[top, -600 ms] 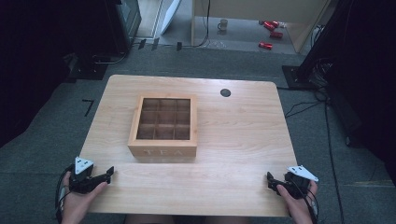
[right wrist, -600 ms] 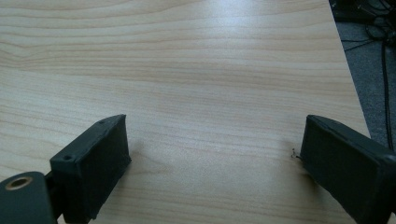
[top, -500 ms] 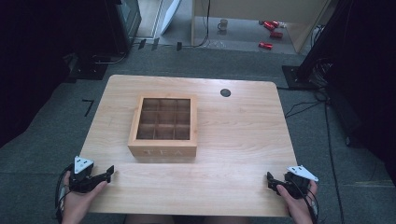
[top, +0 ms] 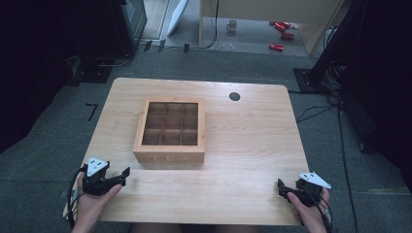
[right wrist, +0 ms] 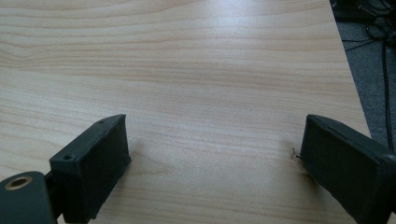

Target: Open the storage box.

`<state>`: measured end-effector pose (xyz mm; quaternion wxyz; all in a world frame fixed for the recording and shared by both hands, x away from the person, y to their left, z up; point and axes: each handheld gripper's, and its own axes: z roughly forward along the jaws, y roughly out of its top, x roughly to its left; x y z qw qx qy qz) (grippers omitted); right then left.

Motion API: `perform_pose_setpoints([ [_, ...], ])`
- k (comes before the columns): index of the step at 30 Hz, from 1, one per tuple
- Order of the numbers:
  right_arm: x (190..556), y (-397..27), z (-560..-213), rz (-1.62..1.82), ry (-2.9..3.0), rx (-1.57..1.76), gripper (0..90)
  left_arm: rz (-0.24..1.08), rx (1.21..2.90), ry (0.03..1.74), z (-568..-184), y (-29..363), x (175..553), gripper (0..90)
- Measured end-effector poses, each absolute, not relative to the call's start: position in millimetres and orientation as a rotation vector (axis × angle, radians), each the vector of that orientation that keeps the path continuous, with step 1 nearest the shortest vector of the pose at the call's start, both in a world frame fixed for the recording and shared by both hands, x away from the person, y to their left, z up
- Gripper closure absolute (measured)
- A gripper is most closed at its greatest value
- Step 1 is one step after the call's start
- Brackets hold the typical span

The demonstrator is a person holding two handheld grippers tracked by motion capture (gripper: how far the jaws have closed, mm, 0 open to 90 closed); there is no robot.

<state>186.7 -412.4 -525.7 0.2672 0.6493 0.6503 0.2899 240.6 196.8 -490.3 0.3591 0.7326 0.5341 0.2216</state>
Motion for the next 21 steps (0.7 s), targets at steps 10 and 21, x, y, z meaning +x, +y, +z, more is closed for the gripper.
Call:
perform_pose_setpoints([
  [10,189.7,-403.5,-522.3,0.791,1.747,1.759,8.2,0.546,1.876,1.325,-482.7,179.6,251.7,25.1],
  [21,200.6,-369.0,-500.9,0.906,1.793,1.712,8.3,0.541,1.873,1.296,-477.8,165.6,261.0,38.8],
])
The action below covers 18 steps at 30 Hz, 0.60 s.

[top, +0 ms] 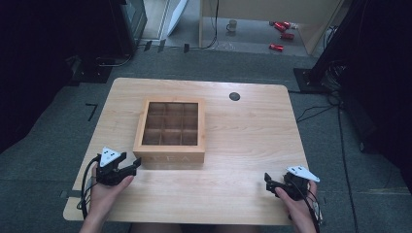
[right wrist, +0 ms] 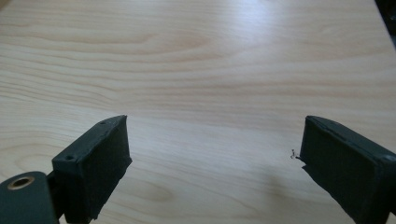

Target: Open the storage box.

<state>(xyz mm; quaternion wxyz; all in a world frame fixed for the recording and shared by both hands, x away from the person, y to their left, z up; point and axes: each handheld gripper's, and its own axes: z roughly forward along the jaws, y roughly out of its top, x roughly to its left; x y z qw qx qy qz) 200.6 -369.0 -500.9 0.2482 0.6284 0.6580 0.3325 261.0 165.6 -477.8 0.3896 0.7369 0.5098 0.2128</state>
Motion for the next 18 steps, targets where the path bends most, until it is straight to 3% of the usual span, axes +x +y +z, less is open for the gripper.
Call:
perform_pose_setpoints([
  [18,229.2,-303.5,-477.3,0.999,1.865,1.620,8.5,0.479,1.878,1.259,-475.7,158.5,271.1,50.1],
])
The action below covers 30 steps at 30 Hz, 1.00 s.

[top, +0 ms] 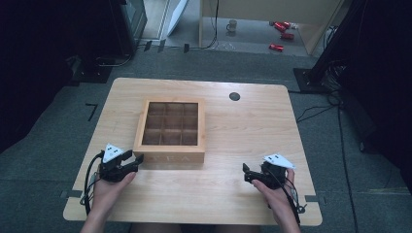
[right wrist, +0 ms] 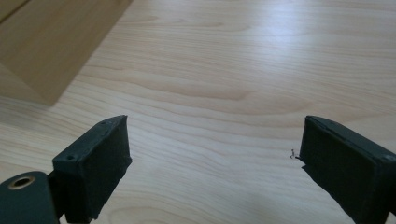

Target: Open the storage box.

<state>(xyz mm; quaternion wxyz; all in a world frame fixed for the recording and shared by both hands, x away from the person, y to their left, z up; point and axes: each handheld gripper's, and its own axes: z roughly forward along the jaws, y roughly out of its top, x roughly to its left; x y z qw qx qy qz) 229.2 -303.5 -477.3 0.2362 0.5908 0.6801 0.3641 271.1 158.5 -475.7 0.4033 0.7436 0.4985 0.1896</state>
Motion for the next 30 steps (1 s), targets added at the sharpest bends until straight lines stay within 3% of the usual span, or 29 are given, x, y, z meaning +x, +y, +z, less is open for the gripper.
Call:
perform_pose_setpoints([
  [14,251.7,-221.1,-471.0,1.076,2.017,1.480,8.6,0.433,1.874,1.248,-476.5,159.5,273.2,52.5],
  [25,261.3,-188.8,-474.8,1.138,2.062,1.452,8.6,0.442,1.865,1.250,-472.1,159.6,272.5,54.2],
  [30,265.5,-183.2,-475.9,1.141,2.030,1.475,16.1,0.436,1.861,1.256,-472.0,159.7,272.6,54.3],
])
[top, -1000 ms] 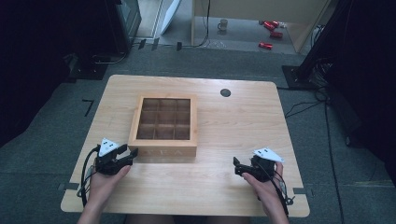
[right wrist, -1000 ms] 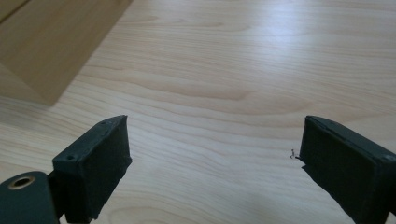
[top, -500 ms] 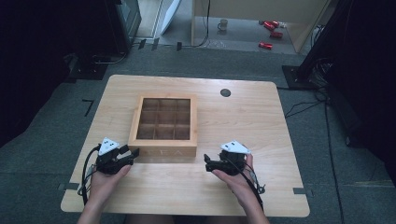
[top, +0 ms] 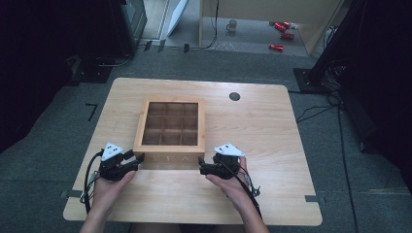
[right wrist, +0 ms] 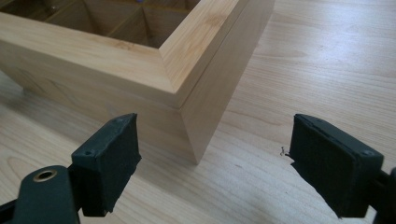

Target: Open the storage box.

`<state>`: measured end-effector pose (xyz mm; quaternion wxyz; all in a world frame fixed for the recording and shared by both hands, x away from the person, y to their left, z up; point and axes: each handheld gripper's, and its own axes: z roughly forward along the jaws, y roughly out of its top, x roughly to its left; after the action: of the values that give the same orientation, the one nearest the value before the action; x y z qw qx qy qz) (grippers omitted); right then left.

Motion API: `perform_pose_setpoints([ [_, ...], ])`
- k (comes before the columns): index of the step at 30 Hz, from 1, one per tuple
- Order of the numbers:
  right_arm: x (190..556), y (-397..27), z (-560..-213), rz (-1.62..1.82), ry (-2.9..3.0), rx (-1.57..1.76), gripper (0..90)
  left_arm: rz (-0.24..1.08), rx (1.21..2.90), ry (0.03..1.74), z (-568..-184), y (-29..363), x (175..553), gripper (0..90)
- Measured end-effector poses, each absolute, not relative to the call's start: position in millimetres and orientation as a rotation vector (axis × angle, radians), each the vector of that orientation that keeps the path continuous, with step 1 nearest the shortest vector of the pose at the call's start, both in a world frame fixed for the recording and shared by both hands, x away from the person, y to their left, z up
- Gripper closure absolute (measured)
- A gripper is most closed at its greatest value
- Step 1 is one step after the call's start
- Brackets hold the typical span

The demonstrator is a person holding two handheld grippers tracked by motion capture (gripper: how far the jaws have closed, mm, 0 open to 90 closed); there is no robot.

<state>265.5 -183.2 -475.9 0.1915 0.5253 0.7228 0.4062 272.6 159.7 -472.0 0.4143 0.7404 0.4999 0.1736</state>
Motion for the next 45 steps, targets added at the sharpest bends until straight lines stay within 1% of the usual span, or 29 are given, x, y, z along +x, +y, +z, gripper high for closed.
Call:
perform_pose_setpoints([
  [4,269.8,-181.4,-474.9,1.149,2.030,1.489,17.3,0.420,1.847,1.264,-471.8,161.3,273.0,55.5],
  [7,271.0,-179.6,-473.1,1.155,2.041,1.474,20.0,0.421,1.844,1.268,-471.8,160.9,272.8,55.8],
  [8,271.2,-178.4,-472.3,1.152,2.047,1.463,22.4,0.421,1.843,1.270,-471.7,160.9,272.8,55.8],
  [11,271.6,-177.2,-472.1,1.153,2.051,1.450,24.2,0.426,1.844,1.271,-471.2,160.7,272.5,56.1],
  [12,272.1,-175.8,-472.9,1.151,2.057,1.441,26.5,0.427,1.843,1.272,-471.1,160.7,272.4,56.7],
  [24,275.7,-170.7,-474.4,1.189,2.072,1.408,34.8,0.424,1.831,1.270,-469.5,161.8,271.8,57.6],
  [34,276.1,-169.3,-473.8,1.200,2.075,1.398,37.1,0.431,1.825,1.254,-465.9,163.0,271.4,58.8],
  [40,276.2,-167.4,-472.2,1.225,2.064,1.388,41.2,0.422,1.818,1.251,-466.4,164.3,272.0,59.4],
  [45,274.3,-165.6,-470.4,1.223,2.053,1.366,41.5,0.421,1.802,1.242,-465.9,166.0,270.4,60.5],
])
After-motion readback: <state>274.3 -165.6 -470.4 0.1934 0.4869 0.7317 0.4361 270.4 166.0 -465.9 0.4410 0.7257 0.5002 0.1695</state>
